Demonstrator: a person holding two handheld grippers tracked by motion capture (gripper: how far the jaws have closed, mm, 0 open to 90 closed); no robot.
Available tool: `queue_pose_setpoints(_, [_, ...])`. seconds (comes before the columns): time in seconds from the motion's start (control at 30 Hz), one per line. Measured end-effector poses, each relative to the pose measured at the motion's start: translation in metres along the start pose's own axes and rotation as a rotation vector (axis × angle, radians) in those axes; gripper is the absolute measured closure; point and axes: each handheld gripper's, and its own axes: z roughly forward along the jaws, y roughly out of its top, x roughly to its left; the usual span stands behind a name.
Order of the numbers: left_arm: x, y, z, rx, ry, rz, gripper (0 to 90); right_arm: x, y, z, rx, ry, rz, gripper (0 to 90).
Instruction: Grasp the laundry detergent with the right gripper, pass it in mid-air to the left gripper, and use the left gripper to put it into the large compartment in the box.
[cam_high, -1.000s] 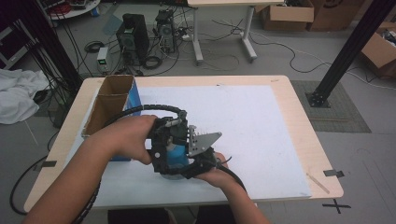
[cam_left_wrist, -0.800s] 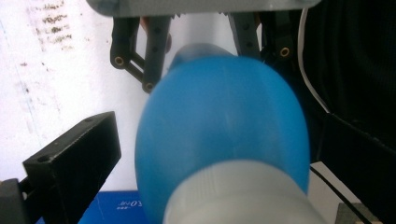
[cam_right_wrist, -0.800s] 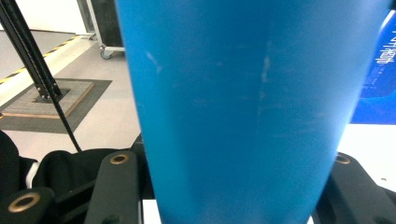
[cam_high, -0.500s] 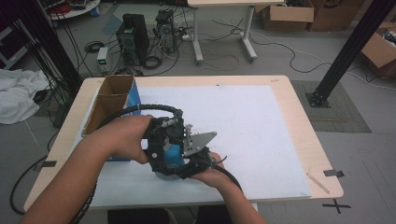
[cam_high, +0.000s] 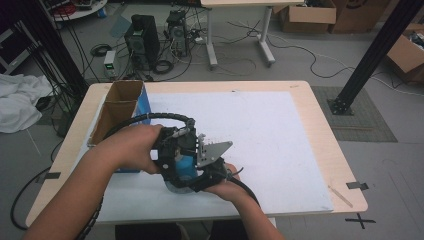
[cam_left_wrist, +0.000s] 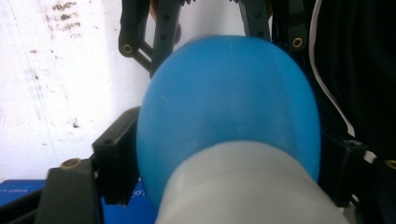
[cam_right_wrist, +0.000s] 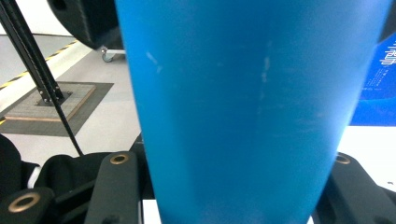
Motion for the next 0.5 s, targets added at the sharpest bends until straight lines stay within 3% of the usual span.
queue_pose_setpoints(0.5, [-0.0002,-0.001,0.0002,-0.012,0.013,-0.011,34.6,-0.0006,0.0003,0.0011,-0.002,0.001,-0.002,47.0])
